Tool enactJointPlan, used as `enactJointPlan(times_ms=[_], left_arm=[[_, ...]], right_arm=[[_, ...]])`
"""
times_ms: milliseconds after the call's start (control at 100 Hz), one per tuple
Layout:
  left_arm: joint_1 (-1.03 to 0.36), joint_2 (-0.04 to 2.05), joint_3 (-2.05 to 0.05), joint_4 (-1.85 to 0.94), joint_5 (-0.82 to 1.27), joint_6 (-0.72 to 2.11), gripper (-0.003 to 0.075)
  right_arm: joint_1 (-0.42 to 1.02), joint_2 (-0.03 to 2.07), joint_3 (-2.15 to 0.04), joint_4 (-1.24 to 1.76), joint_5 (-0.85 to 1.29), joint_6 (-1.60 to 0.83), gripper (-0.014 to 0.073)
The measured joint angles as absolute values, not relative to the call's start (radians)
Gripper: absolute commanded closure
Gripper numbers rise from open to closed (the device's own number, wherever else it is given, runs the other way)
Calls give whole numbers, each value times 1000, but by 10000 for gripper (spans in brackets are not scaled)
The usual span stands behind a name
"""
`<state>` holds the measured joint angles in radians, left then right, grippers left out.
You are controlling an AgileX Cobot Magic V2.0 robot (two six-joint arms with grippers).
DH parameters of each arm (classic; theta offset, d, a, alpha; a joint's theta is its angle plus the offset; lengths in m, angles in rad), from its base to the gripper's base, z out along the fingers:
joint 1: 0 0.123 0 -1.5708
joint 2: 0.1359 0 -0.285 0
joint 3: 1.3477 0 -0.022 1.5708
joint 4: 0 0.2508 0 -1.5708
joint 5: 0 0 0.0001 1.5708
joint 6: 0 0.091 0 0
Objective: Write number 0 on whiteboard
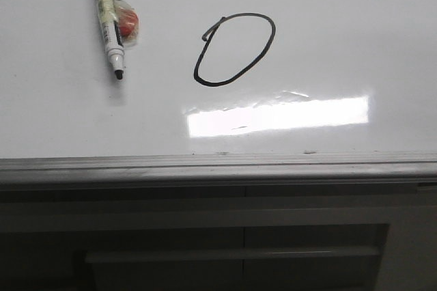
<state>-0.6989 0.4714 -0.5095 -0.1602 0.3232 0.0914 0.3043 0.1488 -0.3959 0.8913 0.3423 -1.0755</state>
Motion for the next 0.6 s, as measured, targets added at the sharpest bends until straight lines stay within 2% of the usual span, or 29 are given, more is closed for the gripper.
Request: enactJointPlan(times_ms=[210,600], left_arm=[[-699,430,-510,-154,391,91,740],[-699,430,-510,-154,393,91,740]], right_arm=[[304,128,-385,904,330,-1076,662],[304,128,-385,904,325,-1076,662]])
